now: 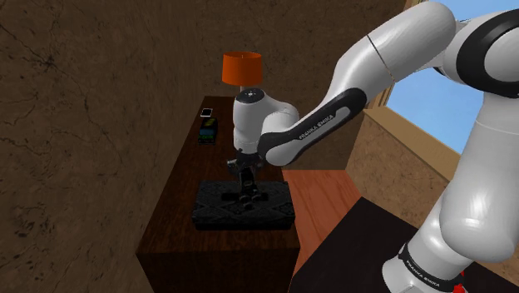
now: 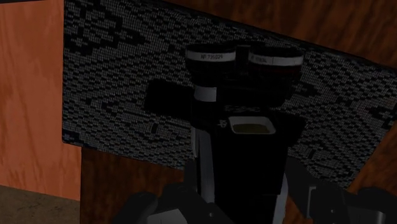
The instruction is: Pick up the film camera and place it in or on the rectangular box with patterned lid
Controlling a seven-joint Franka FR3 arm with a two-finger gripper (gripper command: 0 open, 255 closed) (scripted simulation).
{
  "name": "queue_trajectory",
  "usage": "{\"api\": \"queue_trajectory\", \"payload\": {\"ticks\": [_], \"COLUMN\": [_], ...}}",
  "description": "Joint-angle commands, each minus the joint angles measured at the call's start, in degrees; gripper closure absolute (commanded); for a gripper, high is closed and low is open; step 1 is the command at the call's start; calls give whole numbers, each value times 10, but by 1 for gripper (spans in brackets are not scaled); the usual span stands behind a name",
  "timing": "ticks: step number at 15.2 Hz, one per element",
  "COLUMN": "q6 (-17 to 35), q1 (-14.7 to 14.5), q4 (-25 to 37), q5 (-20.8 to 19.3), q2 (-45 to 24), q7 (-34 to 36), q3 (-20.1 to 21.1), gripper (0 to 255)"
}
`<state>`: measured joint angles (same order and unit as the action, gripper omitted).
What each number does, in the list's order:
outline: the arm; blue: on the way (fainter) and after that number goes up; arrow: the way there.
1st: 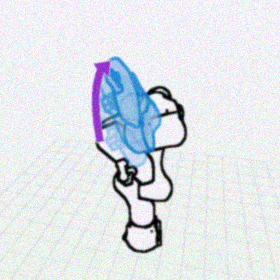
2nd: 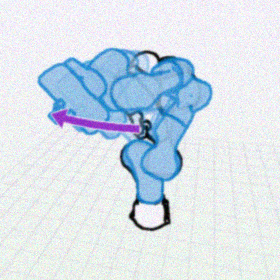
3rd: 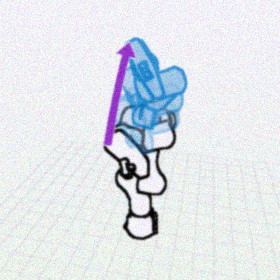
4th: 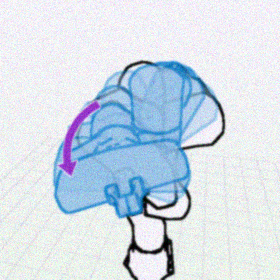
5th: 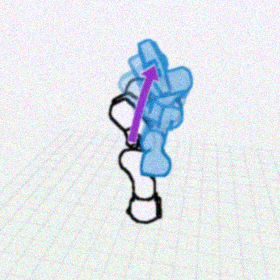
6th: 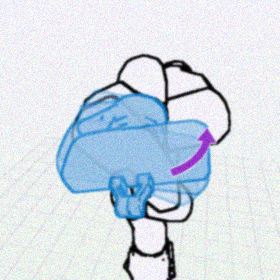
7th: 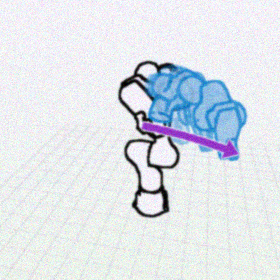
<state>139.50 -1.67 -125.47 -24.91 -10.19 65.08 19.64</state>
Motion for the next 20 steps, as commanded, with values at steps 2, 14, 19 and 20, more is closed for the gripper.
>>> {"api": "queue_trajectory", "payload": {"ticks": [2, 14, 19, 20], "q6": [5, -9, -51, -51], "q1": [0, 0, -1, -1], "q4": [-2, -1, 5, 5], "q5": [-3, 10, 45, 45], "q2": [-2, 14, 54, 55], "q7": [3, -6, -29, -29], "q3": [-1, 4, 15, 15], "gripper": [255, 0, 0, 0]}}
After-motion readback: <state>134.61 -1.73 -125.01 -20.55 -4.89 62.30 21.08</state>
